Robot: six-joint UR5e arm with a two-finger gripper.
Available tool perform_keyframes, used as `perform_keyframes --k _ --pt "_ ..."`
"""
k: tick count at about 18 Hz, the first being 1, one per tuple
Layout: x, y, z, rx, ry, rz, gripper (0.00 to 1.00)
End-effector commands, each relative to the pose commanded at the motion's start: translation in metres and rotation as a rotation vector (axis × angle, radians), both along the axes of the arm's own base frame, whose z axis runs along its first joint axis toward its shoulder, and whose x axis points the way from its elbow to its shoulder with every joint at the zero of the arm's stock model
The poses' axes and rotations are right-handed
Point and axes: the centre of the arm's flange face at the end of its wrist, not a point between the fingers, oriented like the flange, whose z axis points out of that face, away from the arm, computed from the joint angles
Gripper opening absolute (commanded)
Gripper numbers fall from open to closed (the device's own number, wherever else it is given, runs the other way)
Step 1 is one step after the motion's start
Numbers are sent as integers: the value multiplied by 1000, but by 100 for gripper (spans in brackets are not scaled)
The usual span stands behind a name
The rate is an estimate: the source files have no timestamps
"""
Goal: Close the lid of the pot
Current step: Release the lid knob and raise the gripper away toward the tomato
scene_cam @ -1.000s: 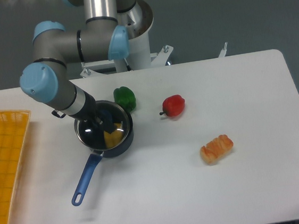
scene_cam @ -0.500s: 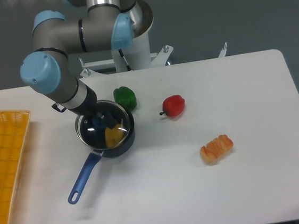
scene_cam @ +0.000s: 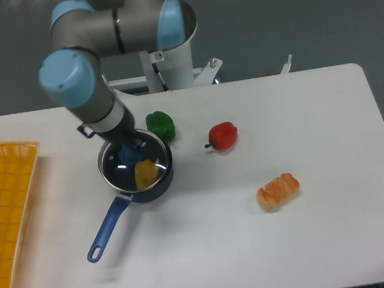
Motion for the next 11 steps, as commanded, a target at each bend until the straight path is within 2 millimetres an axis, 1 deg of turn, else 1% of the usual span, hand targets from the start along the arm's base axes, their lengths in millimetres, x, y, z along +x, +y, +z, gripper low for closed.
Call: perform_keyframes --k 2,4,6,9,11 --pt "-21 -13 0 -16 -5 -17 100" --pt "-57 -37 10 4 -9 10 100" --pt "-91 -61 16 13 -14 3 100" --pt "-129 -92 16 7 -28 -39 100" --pt "-153 -112 15 24 -43 -22 100"
